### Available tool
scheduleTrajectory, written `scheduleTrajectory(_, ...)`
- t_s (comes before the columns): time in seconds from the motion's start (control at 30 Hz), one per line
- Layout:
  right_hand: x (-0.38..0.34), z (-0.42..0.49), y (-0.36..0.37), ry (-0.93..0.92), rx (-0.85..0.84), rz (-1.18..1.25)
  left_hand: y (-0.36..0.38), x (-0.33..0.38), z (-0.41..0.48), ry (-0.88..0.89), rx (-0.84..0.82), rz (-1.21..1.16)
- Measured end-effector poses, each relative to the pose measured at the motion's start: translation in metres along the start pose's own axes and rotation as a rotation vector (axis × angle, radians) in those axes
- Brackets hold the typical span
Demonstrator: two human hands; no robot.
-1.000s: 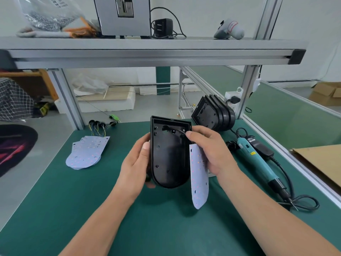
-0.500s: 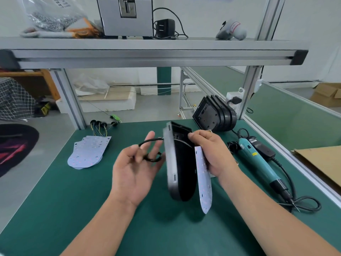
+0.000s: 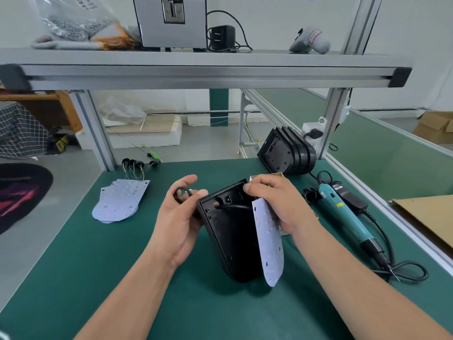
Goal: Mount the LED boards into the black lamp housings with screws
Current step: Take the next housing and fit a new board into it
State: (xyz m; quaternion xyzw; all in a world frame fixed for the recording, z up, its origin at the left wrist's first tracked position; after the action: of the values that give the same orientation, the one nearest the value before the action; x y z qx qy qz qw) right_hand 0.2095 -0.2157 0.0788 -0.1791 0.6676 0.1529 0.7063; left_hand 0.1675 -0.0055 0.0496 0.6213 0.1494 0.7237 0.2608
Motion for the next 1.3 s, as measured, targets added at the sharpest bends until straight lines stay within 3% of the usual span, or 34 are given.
scheduleTrajectory(0.1,0.003,0.001,-0.001,0.019,-0.01,-0.007,-0.003,-0.008,-0.001,-0.062,-0.04,0.026)
scheduleTrajectory(0.43,0.01,0.007,-0.014,0.157,-0.066,-0.037,-0.025,-0.023,-0.001,-0.231,0.067,0.246)
scheduleTrajectory(0.7,-0.002,0.019,0.006,0.274,-0.146,-0.508,-0.04,-0.007,0.002,-0.124,0.099,0.218)
scheduleTrajectory(0.83,0.001,0.032,0.01,0.291,-0.197,-0.67,-0.053,-0.008,0.001,-0.144,0.122,0.086)
scheduleTrajectory(1.0,-0.005,0.048,0.016,0.197,-0.201,-0.701,-0.055,-0.009,0.003,-0.09,0.155,-0.047)
scheduleTrajectory(1.3,-0.001,0.043,0.01,0.019,0.004,-0.63,-0.047,-0.016,0.001,-0.208,0.062,0.288)
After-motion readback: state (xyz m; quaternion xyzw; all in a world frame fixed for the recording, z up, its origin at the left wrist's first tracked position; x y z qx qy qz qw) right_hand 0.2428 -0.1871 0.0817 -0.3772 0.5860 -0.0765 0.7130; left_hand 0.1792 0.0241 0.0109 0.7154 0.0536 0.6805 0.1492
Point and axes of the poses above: each hand's wrist, its own z-axis towards the middle knuckle, its own y-axis out of the palm, x = y × z, the point moved 8 cm from there along z, towards the middle knuckle, and after that the axes turned 15 degrees about -x, right-handed, at the moved point
